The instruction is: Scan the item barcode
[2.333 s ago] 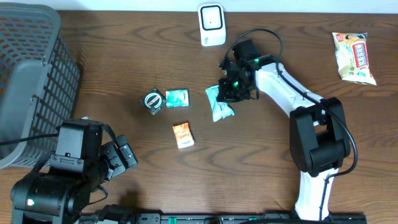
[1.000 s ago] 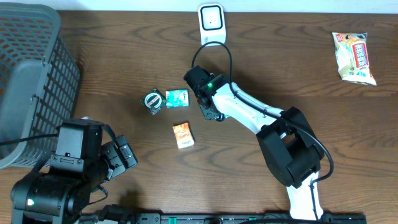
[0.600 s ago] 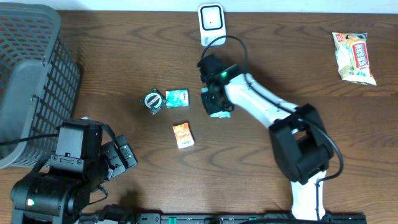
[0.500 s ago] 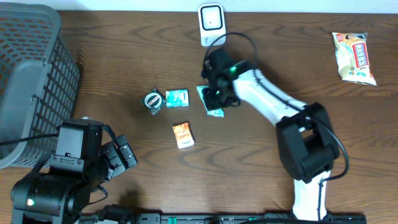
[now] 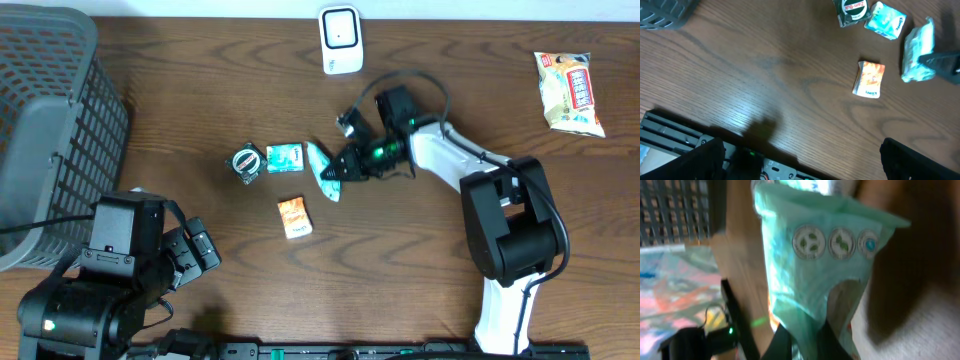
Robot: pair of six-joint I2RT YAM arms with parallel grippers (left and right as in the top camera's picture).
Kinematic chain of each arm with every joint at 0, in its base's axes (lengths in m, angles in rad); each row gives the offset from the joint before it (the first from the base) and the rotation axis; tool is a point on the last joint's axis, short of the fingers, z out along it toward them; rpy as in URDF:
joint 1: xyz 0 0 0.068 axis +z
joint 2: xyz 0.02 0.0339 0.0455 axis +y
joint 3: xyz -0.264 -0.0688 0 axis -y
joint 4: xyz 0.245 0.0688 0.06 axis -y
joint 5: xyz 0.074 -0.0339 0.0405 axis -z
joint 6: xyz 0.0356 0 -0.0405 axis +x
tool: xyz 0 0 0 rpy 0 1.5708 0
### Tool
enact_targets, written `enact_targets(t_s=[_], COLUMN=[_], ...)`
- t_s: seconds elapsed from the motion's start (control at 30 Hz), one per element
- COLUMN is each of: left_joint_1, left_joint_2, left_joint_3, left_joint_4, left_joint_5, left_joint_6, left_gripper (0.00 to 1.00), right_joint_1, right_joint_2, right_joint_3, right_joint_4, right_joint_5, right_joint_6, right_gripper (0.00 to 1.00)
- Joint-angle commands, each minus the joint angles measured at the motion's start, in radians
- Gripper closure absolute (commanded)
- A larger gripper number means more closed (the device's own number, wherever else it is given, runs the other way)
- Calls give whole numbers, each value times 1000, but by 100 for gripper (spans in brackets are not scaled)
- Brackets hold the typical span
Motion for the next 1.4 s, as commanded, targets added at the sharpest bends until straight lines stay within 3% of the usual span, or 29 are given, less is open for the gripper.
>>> enact_targets(t_s=[0.0, 0.1, 0.27, 0.57, 0.77, 1.17, 1.37], left_joint_1=[0, 0, 0, 0, 0, 0, 0], left_joint_2=[-1, -1, -1, -1, -1, -1, -1], left_joint_3=[-1, -1, -1, -1, -1, -1, -1], left_joint_4=[-3, -3, -3, -3, -3, -3, -3], left_joint_5=[-5, -5, -5, -5, -5, -5, -5], left_joint_6=[-4, -4, -5, -5, -5, -4, -4], left_gripper=[3, 2, 2, 2, 2, 2, 2], right_joint_1=[-25, -52, -124, -209, -177, -21, 116], right_joint_2=[-27, -27, -51, -127, -137, -137, -137], right_joint_3=[-84, -101, -64, 119, 129, 129, 129], right_joint_4=[71, 76, -11, -376, -423, -301, -174], right_joint_5=[-62, -4, 72, 387, 392, 368, 565], right_joint_6=[122, 121, 118, 20, -35, -34, 27], right_gripper=[99, 98, 75, 31, 38, 37, 39])
